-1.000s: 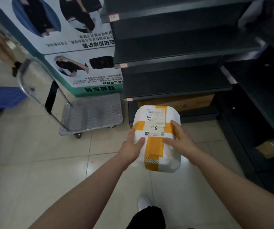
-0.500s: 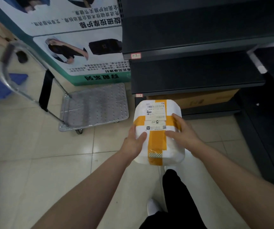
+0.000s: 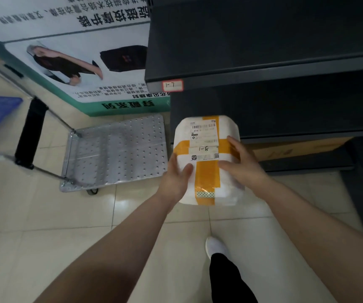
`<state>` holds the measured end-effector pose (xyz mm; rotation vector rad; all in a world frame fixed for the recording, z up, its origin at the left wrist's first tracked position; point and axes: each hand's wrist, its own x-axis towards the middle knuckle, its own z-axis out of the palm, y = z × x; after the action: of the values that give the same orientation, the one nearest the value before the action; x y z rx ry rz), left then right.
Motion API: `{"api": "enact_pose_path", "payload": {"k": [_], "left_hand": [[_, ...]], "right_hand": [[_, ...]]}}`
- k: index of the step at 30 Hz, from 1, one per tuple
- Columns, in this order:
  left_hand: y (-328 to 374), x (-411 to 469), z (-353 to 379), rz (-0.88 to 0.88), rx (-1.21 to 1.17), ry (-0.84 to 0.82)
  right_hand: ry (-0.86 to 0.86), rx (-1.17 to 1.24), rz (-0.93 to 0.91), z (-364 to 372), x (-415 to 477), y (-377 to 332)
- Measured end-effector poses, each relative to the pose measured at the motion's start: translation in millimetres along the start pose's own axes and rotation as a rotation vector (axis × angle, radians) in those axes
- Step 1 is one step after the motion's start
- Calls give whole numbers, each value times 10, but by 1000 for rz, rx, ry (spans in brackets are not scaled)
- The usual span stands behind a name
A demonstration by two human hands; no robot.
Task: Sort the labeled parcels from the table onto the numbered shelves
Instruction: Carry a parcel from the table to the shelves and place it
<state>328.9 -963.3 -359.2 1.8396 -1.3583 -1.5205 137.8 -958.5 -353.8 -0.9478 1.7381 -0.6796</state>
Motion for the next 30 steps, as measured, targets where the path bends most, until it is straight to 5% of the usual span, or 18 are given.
{"api": "enact_pose_path", "payload": {"k": [7,12,18,21,30], "left_hand": [[211,1277,154,44,-35,102],[35,1732,276,55,-30,59],[107,1485,193,371,563,52],[119,1514,161,380,801,53],[363,2080,204,325,766,150]], "right_hand": [[93,-117,-183,-63,1301,-195],[2,-297,-231,-38,1665,-68],[-69,-483,-336,-66,1437,76],[-70,-705,-380,-33,1337,179],[88,-811,-459,115,1921,-70]]}}
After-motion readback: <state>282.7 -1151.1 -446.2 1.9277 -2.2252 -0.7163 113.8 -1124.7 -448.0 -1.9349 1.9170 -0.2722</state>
